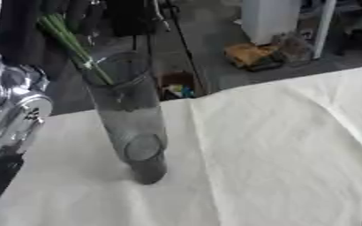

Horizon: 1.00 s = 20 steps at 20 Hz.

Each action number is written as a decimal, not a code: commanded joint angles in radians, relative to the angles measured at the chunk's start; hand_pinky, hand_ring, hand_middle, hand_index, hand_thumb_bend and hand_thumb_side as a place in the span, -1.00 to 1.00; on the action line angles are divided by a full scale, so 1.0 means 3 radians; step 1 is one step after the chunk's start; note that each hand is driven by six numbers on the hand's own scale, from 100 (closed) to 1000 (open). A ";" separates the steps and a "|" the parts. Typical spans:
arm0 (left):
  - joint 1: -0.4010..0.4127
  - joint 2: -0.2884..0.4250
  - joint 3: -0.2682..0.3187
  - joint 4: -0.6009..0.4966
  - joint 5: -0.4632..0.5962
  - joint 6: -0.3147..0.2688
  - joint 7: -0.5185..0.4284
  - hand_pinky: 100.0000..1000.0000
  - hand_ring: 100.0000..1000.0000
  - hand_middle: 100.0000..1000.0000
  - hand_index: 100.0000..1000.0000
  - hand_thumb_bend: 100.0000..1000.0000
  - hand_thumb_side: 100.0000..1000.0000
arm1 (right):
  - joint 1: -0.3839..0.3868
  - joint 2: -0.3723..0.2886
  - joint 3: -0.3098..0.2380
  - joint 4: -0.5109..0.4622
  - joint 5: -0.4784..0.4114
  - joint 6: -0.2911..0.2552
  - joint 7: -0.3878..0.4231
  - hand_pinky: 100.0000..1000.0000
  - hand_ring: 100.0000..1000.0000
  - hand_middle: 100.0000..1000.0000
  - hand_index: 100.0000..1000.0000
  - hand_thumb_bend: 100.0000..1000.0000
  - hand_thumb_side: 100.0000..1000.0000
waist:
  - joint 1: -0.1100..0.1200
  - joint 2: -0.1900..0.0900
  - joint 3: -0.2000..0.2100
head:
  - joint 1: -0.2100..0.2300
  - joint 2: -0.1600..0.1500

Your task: Arrange flowers into the vase.

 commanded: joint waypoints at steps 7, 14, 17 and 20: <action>-0.0078 0.0060 0.0013 0.0060 0.0085 0.0187 -0.0034 -1.00 -1.00 -1.00 -1.00 -1.00 0.28 | -0.0036 -0.0006 0.0002 -0.0035 0.0035 0.0008 0.0004 0.65 0.93 -0.02 0.78 -1.00 0.75 | -0.0014 -0.0063 -0.0009 | 0.0019 -0.0034; -0.0060 0.0081 0.0021 0.0056 0.0151 0.0319 0.0005 -1.00 -1.00 -1.00 -0.88 -1.00 0.46 | -0.0035 -0.0005 0.0001 -0.0035 0.0049 0.0013 0.0004 0.65 0.93 -0.02 0.78 -1.00 0.75 | -0.0010 -0.0063 -0.0002 | 0.0018 -0.0029; -0.0047 0.0091 0.0012 0.0049 0.0154 0.0353 -0.0045 -1.00 -1.00 -1.00 -0.69 -1.00 0.49 | -0.0035 -0.0003 0.0001 -0.0035 0.0051 0.0013 0.0004 0.65 0.93 -0.02 0.78 -1.00 0.75 | -0.0010 -0.0060 -0.0004 | 0.0015 -0.0035; -0.0046 0.0100 0.0012 0.0047 0.0129 0.0408 -0.0120 -1.00 -1.00 -0.98 -0.43 -1.00 0.51 | -0.0034 -0.0001 0.0001 -0.0035 0.0056 0.0015 0.0004 0.65 0.93 -0.02 0.78 -1.00 0.75 | -0.0009 -0.0060 -0.0002 | 0.0016 -0.0035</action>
